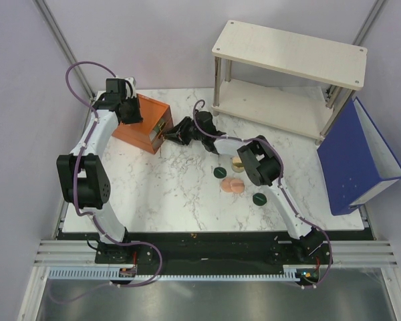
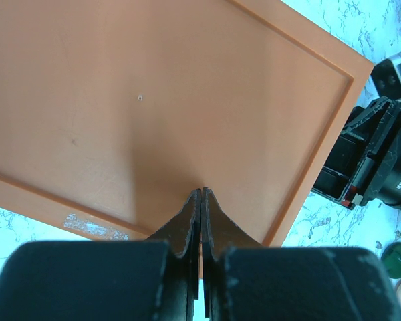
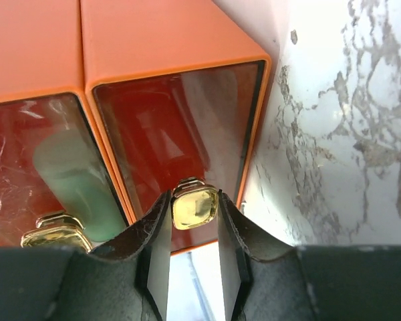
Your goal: Organize the makeup
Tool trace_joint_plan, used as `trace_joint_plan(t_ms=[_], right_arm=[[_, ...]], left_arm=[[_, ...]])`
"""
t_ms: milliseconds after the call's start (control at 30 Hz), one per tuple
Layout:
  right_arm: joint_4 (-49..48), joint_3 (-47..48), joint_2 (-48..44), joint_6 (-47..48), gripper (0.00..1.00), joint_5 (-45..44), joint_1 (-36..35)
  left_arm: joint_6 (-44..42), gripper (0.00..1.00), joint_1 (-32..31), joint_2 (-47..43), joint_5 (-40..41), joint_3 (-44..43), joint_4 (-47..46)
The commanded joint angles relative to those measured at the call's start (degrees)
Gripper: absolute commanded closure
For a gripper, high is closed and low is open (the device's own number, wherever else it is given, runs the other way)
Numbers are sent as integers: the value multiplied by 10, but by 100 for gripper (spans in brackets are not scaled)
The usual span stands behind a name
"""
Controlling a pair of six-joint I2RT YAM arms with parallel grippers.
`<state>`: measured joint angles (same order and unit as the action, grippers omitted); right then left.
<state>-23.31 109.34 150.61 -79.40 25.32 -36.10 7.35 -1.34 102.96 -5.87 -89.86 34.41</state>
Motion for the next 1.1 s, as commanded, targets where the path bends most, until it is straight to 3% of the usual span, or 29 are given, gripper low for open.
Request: trace_joint_plan(t_ms=[0, 433, 767, 867, 1000, 1067], right_arm=[[129, -19, -40, 94, 91, -32, 4], [135, -213, -176, 144, 92, -14, 45], [179, -253, -246, 183, 88, 14, 78], [199, -240, -254, 202, 84, 17, 80], [233, -213, -271, 238, 67, 7, 79], [300, -185, -284, 279, 62, -11, 81]], left_arm=[[-25, 98, 2, 25, 24, 35, 122], [-30, 98, 1, 29, 28, 34, 121], [-30, 98, 1, 34, 22, 25, 122], [-32, 98, 1, 36, 24, 22, 123], [-30, 98, 1, 36, 23, 20, 122], [-30, 98, 1, 36, 23, 15, 123]])
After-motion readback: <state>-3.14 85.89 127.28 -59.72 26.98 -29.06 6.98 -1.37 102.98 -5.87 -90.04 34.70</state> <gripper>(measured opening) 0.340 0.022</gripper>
